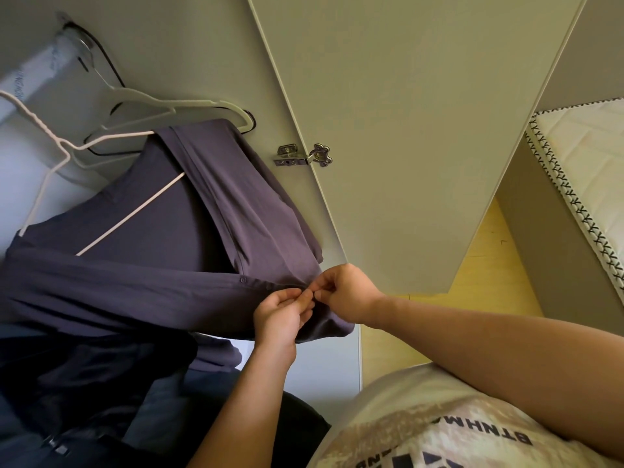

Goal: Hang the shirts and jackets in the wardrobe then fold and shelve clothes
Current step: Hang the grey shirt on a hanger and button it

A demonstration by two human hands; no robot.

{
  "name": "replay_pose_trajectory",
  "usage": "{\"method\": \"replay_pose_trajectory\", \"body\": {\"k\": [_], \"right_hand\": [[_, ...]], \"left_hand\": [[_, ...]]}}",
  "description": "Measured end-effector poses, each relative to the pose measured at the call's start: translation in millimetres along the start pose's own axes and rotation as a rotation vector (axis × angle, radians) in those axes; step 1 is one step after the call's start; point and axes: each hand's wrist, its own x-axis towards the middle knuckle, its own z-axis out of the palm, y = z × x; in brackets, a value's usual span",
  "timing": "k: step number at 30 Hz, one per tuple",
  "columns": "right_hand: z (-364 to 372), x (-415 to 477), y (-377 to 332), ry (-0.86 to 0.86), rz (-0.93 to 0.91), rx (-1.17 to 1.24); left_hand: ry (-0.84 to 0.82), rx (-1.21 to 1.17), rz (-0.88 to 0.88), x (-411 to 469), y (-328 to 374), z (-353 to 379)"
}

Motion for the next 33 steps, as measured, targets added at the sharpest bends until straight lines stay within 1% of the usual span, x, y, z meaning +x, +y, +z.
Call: {"method": "replay_pose_trajectory", "body": {"k": [2,6,10,12,15,20,25,30,33], "right_hand": [[-2,-1,1,0.003,0.007,0.026],[-2,-3,3,0.029,0.021,0.107],[-2,-1,4,0.024,0.035,0.164],[-1,0,6,0.02,0.041,0.172],[0,0,10,0.022,0.049,0.177],[-2,-1,7,-0.004,0.07,0.236],[-5,-2,5,-0.072,0.189,0.288],[-4,-5,4,-0.197,0.189,0.304],[0,-5,5,-0.218,0.157,0.293]], "left_hand": [[0.003,0.036,0.04,1,-2,0],[-0.009,0.187,0.163,2,-4,0],[-0.049,0.306,0.297,2,-2,-3],[-0.074,0.338,0.322,2,-2,-4],[-0.125,0.281,0.27,1,-1,-3],[-0.187,-0.063,0.036,-2,5,-2],[-0.251,-0.304,-0.083,-2,14,-3],[-0.242,-0.315,-0.059,-3,19,-2],[-0.236,-0.273,-0.028,-5,20,-4]]}}
